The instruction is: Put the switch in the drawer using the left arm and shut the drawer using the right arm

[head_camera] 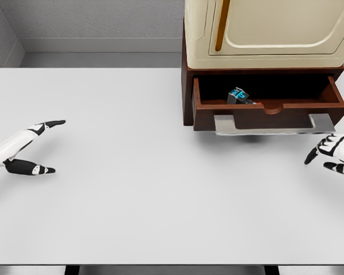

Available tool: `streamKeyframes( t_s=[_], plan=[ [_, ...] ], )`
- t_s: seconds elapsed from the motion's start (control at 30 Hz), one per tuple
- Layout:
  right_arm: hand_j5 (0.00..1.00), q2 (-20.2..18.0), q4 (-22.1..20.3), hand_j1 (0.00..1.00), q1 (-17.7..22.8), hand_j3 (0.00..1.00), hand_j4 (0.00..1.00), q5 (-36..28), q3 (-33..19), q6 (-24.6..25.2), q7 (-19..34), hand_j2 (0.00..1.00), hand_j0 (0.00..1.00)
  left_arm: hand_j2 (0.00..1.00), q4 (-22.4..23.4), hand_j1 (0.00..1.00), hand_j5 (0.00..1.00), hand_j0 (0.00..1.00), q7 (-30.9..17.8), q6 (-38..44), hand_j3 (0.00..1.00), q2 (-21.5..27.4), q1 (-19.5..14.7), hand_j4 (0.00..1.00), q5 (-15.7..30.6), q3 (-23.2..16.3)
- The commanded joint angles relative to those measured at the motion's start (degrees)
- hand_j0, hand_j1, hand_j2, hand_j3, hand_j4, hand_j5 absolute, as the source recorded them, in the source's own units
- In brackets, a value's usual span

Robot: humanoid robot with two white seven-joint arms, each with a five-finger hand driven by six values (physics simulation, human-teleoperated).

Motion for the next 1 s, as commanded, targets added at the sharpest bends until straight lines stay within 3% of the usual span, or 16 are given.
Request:
streamKeyframes(
  t_s=[0.0,0.57,0.7,0.87,0.97],
  plan=[
    [0.58,-0.1,-0.2,0.58,0.0,0.58,0.58,-2.5,-0.2,0.4,-0.8,0.58,0.58,1.0,-0.2,1.0,1.0,1.0,0.0,0.2,1.0,0.1,0.1,1.0,0.6,0.0],
    [0.57,0.3,0.0,0.57,-6.7,0.57,0.57,-3.2,-0.1,0.4,-1.5,0.57,0.57,1.0,-0.1,1.0,1.0,1.0,0.0,0.2,1.0,0.1,0.3,1.0,0.5,0.2],
    [0.56,-1.4,0.7,0.56,-5.2,0.56,0.56,-2.5,0.0,0.4,-1.4,0.56,0.56,1.0,-0.2,1.0,1.0,1.0,0.0,0.2,1.0,0.1,0.6,1.0,0.5,0.3],
    [0.58,-1.3,5.4,0.58,-0.4,0.58,0.58,-1.1,0.0,0.4,-1.4,0.58,0.58,1.0,-0.2,1.0,1.0,1.0,0.0,0.2,1.0,0.1,0.6,1.0,0.5,0.3],
    [0.59,-1.3,5.3,0.59,0.9,0.59,0.59,-1.1,0.0,0.4,-1.4,0.59,0.59,1.0,-0.2,1.0,1.0,1.0,0.0,0.2,1.0,0.1,0.6,1.0,0.5,0.3]
  ],
)
